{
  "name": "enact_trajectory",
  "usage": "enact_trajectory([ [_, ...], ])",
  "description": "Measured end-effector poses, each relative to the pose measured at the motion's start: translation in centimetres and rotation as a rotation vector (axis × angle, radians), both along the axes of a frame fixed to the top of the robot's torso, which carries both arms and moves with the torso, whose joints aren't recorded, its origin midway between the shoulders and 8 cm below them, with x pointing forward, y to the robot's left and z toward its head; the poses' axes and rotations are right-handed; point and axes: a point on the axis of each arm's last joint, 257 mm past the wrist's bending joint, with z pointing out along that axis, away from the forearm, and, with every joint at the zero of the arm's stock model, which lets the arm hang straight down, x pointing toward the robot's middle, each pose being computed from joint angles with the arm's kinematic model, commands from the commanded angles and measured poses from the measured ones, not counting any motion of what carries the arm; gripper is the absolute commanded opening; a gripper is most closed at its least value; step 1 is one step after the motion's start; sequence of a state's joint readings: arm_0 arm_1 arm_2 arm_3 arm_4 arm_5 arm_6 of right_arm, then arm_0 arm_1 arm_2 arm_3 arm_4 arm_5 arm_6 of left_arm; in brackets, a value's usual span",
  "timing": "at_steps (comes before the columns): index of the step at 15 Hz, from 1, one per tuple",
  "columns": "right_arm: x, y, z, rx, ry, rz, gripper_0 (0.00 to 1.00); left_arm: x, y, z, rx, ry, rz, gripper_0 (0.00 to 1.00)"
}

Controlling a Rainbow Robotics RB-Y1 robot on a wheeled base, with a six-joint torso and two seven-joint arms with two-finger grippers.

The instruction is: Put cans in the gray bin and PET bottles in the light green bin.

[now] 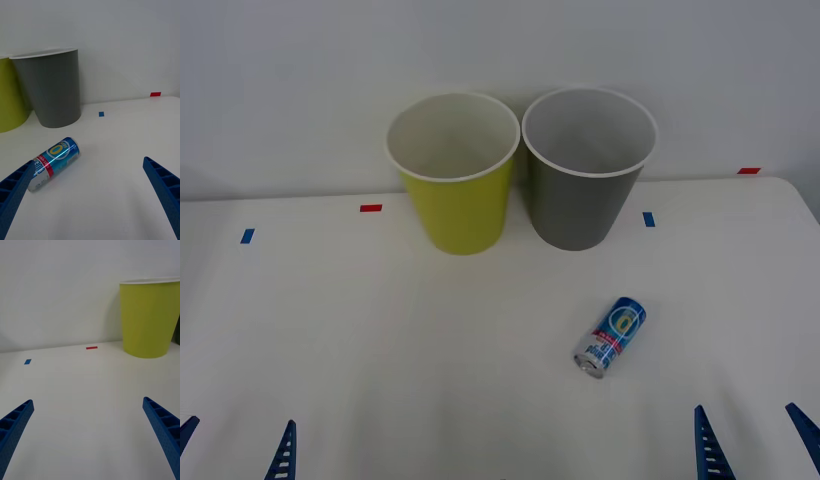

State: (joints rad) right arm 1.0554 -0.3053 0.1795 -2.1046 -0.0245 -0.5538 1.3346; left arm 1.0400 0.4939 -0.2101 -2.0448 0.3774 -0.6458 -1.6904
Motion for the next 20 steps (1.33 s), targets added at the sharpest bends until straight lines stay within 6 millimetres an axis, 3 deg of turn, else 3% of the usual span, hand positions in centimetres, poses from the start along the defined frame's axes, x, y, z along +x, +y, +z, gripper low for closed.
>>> enact_trajectory([
  [20,0.00,0.00,0.00,0.000,0.000,0.000,1.00,0.00,0.00,0.00,0.000,0.000,0.000,1.00],
])
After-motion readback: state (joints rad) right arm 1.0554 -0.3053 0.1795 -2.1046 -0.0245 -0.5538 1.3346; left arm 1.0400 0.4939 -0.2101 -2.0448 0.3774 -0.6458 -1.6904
